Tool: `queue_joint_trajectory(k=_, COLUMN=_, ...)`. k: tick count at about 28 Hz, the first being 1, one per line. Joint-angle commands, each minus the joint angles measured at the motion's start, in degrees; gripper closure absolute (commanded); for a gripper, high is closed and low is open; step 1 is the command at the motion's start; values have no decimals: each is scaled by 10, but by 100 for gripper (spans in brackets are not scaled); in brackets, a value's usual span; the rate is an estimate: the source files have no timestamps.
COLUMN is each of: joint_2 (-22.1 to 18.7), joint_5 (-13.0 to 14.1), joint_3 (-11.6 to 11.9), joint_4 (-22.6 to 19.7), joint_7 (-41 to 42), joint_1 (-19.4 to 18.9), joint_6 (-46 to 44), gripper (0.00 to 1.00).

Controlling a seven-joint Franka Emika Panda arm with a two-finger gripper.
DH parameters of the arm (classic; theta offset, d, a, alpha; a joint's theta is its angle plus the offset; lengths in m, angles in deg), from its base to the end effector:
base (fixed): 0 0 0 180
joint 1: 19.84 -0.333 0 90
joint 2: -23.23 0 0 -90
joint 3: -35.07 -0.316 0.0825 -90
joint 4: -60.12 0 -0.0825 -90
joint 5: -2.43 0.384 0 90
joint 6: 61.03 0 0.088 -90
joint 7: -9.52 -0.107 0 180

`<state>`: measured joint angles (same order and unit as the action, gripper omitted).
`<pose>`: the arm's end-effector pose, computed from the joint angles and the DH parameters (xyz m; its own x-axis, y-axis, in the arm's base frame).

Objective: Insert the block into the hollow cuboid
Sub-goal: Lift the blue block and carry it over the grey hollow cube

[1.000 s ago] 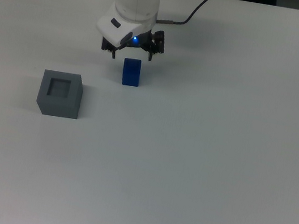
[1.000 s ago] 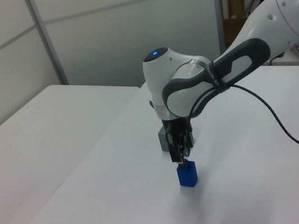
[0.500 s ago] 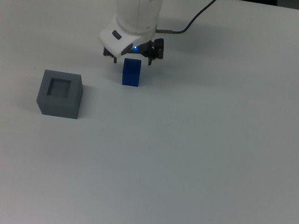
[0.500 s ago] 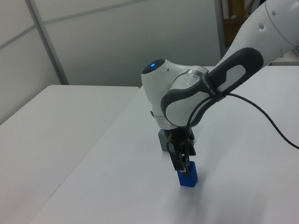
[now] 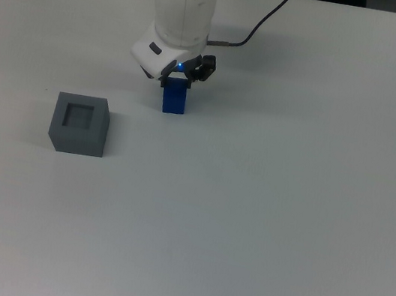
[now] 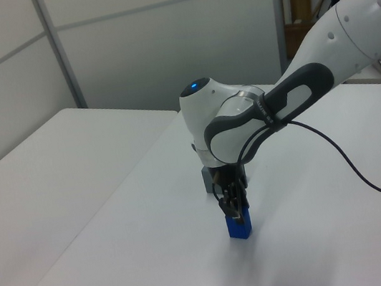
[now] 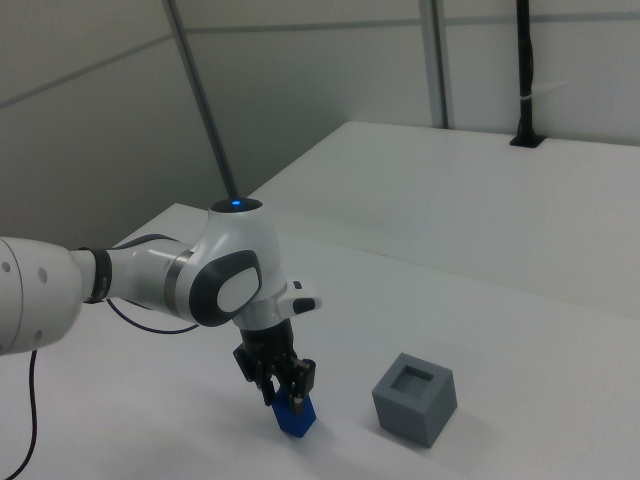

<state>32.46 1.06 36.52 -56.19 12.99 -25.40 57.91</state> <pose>0.5663 0.0398 0.3592 0.9829 0.1427 -0.1163 0.1456 -0.9892 0.0165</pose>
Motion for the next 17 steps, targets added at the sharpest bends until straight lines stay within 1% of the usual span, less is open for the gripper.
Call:
queue_joint_trajectory(k=1, joint_2=1, joint_5=-9, joint_3=1, joint_4=1, joint_7=-6, joint_1=-6, joint_6=9, gripper=100)
queue_joint_trajectory(k=3, joint_2=1, joint_5=-9, joint_3=1, joint_4=2, joint_7=-6, joint_1=-5, joint_6=7, gripper=100)
queue_joint_trajectory(k=8, joint_2=1, joint_5=-7, joint_3=1, joint_4=30, joint_7=-9, joint_1=-1, joint_6=1, gripper=100)
queue_joint_trajectory(k=9, joint_2=1, joint_5=-7, joint_3=2, joint_4=43, joint_7=-9, joint_1=2, joint_6=-3, gripper=100)
queue_joint_trajectory(k=13, joint_2=1, joint_5=-3, joint_3=6, joint_4=74, joint_7=-8, joint_1=11, joint_6=-26, gripper=100)
queue_joint_trajectory(k=14, joint_2=1, joint_5=-1, joint_3=7, joint_4=91, joint_7=-8, joint_1=16, joint_6=-36, gripper=100)
queue_joint_trajectory(k=17, joint_2=1, joint_5=0, joint_3=8, joint_4=114, joint_7=-8, joint_1=31, joint_6=-44, gripper=100)
